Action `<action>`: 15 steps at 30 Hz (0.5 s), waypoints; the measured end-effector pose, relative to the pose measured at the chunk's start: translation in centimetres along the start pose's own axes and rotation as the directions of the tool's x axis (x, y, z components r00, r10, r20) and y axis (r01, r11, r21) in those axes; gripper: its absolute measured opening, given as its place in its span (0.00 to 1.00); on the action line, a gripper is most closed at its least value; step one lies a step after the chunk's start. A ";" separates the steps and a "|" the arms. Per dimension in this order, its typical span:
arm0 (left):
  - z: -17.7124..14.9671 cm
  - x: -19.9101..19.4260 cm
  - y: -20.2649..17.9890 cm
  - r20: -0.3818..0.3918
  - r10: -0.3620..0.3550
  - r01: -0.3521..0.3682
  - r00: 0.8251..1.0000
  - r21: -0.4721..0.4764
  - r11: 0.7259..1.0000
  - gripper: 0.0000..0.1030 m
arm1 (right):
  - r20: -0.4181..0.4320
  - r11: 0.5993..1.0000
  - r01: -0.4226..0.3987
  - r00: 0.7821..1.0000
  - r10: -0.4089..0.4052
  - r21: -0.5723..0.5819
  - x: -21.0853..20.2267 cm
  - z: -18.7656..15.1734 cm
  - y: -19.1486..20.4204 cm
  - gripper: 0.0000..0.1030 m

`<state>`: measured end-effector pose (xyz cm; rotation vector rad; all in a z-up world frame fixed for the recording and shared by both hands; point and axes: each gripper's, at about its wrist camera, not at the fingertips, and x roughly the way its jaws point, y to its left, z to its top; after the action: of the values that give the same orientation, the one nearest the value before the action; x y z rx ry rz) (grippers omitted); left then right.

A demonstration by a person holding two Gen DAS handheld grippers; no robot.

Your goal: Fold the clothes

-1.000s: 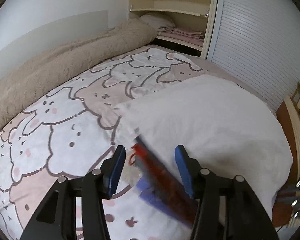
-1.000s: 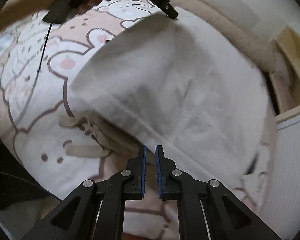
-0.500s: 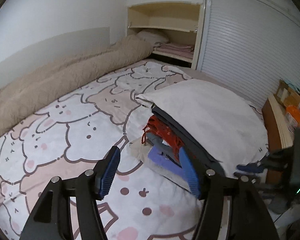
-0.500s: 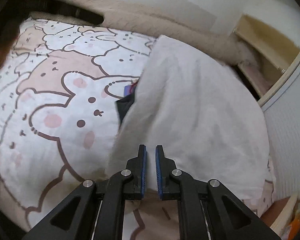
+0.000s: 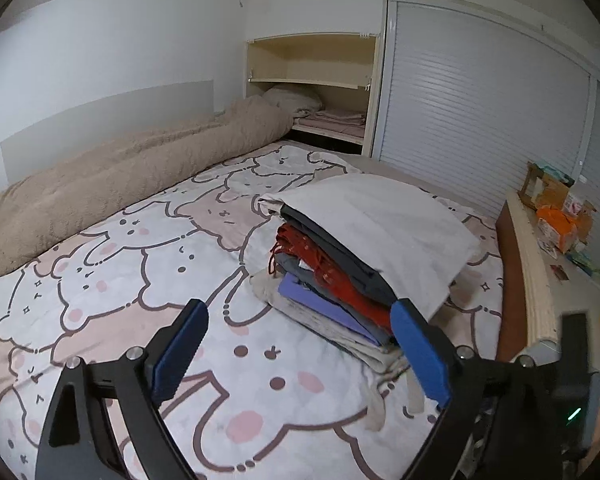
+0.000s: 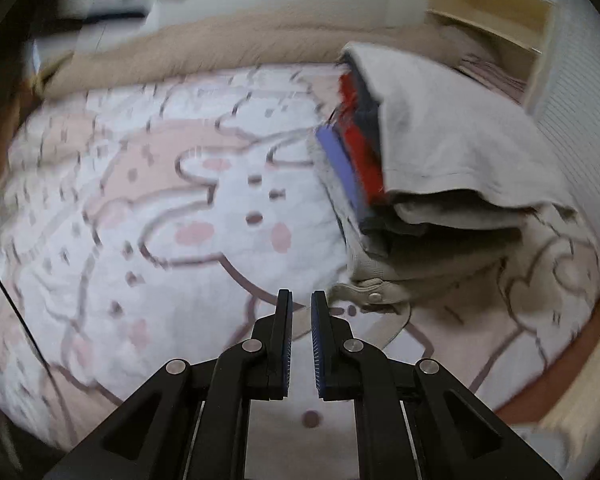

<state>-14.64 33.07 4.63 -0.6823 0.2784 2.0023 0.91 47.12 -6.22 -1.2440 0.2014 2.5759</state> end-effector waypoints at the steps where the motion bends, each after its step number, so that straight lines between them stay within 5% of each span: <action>1: -0.4 -0.7 0.1 0.008 0.001 -0.001 1.000 -0.006 1.000 0.98 | 0.032 0.999 -0.009 0.999 0.008 0.040 -1.1 -0.2 0.0 0.08; 4: -1.3 -2.4 0.1 0.023 0.013 -0.012 1.000 -0.011 1.000 0.99 | 0.127 0.992 0.029 0.991 -0.045 0.122 -4.3 -0.3 -0.1 0.09; 5: -1.6 -2.9 0.1 0.023 0.020 -0.020 1.000 -0.012 1.000 0.99 | 0.156 0.988 0.048 0.985 -0.072 0.150 -5.4 -0.4 -0.1 0.21; 6: -1.8 -3.3 0.0 0.022 0.024 -0.024 0.999 -0.013 1.000 0.99 | 0.181 0.983 0.074 0.978 -0.105 0.166 -6.1 -0.6 0.0 0.66; 7: -2.1 -3.8 -0.1 0.024 0.026 -0.025 0.999 -0.012 1.000 0.99 | 0.204 0.978 0.101 0.969 -0.138 0.183 -6.8 -0.7 0.1 0.94; 9: -2.5 -4.7 -0.3 0.035 0.030 -0.029 0.999 -0.010 1.000 0.99 | 0.255 0.969 0.151 0.946 -0.199 0.194 -8.0 -1.0 0.6 1.00; 15: -3.7 -7.1 -0.7 0.061 0.037 -0.037 0.997 -0.005 0.999 0.99 | 0.267 0.951 0.221 0.924 -0.275 0.215 -9.5 -0.9 1.3 1.00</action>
<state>-10.06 26.62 5.71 -0.6216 0.2531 2.0558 6.81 43.93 0.67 -0.7551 0.1974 2.4185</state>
